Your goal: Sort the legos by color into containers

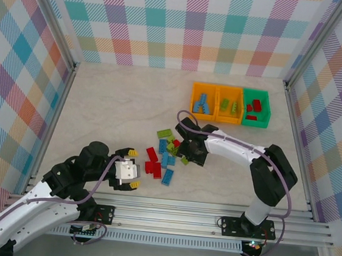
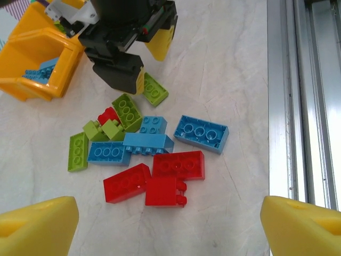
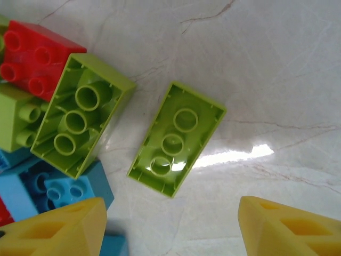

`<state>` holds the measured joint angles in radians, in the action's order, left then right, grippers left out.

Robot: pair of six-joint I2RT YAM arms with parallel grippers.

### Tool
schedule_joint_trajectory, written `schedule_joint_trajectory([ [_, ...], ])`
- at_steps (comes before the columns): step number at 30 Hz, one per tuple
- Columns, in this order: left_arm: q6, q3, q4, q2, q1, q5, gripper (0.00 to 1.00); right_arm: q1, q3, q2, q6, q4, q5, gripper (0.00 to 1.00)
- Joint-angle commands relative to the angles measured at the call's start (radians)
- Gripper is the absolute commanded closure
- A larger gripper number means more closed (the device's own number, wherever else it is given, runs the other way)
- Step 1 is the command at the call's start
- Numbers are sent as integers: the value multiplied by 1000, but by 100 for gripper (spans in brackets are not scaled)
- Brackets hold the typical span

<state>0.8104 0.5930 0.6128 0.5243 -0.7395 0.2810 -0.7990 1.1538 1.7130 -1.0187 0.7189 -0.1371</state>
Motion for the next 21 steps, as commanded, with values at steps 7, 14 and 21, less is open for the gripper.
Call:
schedule_joint_trajectory([
  [7,33,-18,-51,20,5,65,7,22,-25,101,-6,-61,25,35],
  [14,30,-20,-53,28,14,78,6,24,-48,140,-6,-47,11,45],
  [21,19,-23,-63,32,19,85,4,44,-95,91,27,-78,16,72],
])
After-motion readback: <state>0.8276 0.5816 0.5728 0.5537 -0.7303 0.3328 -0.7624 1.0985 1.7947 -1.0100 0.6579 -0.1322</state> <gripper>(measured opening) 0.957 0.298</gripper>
